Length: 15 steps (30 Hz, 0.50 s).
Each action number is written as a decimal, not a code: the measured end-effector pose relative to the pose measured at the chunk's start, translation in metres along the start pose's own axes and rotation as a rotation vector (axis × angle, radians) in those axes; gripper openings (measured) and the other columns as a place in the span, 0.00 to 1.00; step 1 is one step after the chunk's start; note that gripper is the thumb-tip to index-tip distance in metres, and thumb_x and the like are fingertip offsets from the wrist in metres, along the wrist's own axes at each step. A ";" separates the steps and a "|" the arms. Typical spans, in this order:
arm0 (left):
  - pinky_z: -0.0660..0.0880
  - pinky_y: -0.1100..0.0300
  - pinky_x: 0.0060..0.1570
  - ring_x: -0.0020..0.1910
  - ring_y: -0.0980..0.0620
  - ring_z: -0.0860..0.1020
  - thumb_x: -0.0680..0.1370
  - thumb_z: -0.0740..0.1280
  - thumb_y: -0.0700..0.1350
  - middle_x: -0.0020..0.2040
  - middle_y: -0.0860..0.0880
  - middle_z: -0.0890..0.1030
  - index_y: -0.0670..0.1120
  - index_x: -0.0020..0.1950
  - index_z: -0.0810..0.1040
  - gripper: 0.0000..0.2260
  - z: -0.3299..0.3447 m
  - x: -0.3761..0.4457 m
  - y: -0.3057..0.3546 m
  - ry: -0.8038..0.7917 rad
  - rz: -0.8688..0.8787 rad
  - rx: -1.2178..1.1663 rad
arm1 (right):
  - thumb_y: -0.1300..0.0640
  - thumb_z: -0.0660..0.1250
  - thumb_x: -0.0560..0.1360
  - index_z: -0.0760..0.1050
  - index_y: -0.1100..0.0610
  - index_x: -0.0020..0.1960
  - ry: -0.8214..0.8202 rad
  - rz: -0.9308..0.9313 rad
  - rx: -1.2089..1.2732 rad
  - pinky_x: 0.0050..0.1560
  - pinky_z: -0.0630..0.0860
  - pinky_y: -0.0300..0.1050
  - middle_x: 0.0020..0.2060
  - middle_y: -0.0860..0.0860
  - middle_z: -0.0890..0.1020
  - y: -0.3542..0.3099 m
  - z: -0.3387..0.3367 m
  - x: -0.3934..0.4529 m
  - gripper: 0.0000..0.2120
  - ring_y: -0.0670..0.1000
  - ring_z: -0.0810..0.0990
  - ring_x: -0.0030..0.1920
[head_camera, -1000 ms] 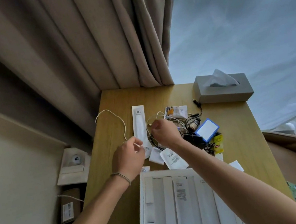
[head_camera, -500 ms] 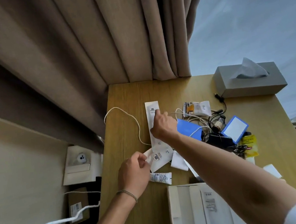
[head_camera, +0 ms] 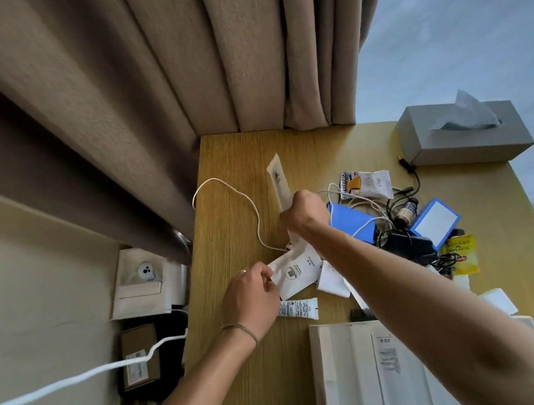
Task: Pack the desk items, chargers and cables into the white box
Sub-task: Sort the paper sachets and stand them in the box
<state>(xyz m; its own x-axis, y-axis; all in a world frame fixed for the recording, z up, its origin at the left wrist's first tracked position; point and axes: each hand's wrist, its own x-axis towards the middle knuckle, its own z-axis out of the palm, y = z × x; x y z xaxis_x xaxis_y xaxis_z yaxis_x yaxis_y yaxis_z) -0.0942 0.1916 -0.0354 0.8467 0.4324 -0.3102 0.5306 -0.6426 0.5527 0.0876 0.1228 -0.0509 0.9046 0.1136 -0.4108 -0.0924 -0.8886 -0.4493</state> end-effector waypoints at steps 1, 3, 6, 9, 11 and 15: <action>0.78 0.52 0.47 0.51 0.49 0.79 0.77 0.65 0.43 0.50 0.51 0.81 0.51 0.53 0.79 0.07 0.002 0.001 0.001 0.000 0.011 0.009 | 0.56 0.73 0.73 0.79 0.60 0.58 -0.014 0.007 0.065 0.44 0.80 0.48 0.54 0.58 0.85 0.001 -0.005 -0.001 0.16 0.59 0.84 0.52; 0.77 0.52 0.51 0.55 0.49 0.78 0.77 0.66 0.43 0.55 0.50 0.80 0.50 0.57 0.78 0.09 0.007 0.003 0.002 -0.005 0.037 0.034 | 0.54 0.74 0.74 0.79 0.61 0.62 -0.036 0.014 0.223 0.50 0.81 0.51 0.58 0.58 0.84 0.004 -0.018 -0.005 0.20 0.60 0.84 0.55; 0.74 0.54 0.55 0.60 0.48 0.75 0.77 0.67 0.43 0.59 0.49 0.77 0.50 0.61 0.76 0.12 0.018 0.010 0.006 -0.004 0.086 0.068 | 0.53 0.71 0.78 0.78 0.64 0.63 -0.064 0.014 0.484 0.46 0.82 0.50 0.57 0.58 0.84 0.010 -0.042 -0.022 0.19 0.56 0.84 0.50; 0.68 0.56 0.58 0.61 0.47 0.72 0.76 0.69 0.46 0.61 0.49 0.76 0.51 0.62 0.75 0.15 0.027 0.018 0.012 0.009 0.126 0.128 | 0.52 0.68 0.80 0.78 0.62 0.61 -0.085 0.030 0.671 0.41 0.79 0.48 0.52 0.57 0.84 0.019 -0.066 -0.049 0.16 0.52 0.83 0.43; 0.66 0.54 0.60 0.62 0.47 0.71 0.75 0.70 0.50 0.62 0.50 0.76 0.53 0.64 0.73 0.18 0.032 0.023 0.015 0.003 0.129 0.166 | 0.51 0.66 0.81 0.78 0.64 0.57 -0.088 0.051 0.738 0.51 0.82 0.57 0.52 0.60 0.85 0.027 -0.080 -0.065 0.15 0.59 0.84 0.49; 0.66 0.50 0.61 0.62 0.47 0.71 0.72 0.72 0.53 0.63 0.51 0.78 0.54 0.64 0.72 0.22 0.039 0.027 0.016 -0.016 0.115 0.269 | 0.53 0.65 0.82 0.80 0.61 0.51 -0.082 0.062 0.816 0.56 0.80 0.59 0.49 0.59 0.85 0.043 -0.103 -0.095 0.12 0.61 0.84 0.51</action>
<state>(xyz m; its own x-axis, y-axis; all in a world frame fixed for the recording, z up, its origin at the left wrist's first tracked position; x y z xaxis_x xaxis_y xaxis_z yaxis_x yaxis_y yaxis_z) -0.0610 0.1689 -0.0650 0.9011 0.3388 -0.2706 0.4212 -0.8322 0.3607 0.0410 0.0282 0.0505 0.8576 0.1346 -0.4964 -0.4436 -0.2949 -0.8463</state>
